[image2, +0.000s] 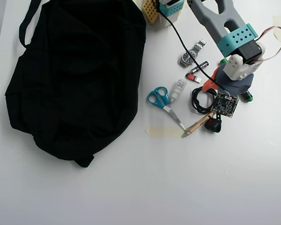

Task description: Put the usbc cable into the black bag

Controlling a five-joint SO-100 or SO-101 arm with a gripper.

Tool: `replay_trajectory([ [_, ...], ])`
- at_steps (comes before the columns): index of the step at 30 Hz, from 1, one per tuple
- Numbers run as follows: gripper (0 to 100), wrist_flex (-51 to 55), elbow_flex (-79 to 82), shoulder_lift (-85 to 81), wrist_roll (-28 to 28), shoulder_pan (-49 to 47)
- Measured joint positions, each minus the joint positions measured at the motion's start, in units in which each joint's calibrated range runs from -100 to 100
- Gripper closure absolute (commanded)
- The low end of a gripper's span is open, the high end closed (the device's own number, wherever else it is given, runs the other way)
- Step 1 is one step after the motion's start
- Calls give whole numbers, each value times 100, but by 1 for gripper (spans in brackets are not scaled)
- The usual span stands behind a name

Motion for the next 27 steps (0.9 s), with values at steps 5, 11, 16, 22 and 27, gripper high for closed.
replay_trajectory([
  [5, 74, 0, 0, 0, 244, 161],
  [11, 74, 0, 0, 0, 308, 411],
  [16, 74, 0, 0, 158, 308, 396],
  [22, 74, -111, 0, 392, 308, 411],
  [27, 74, -111, 0, 484, 308, 411],
])
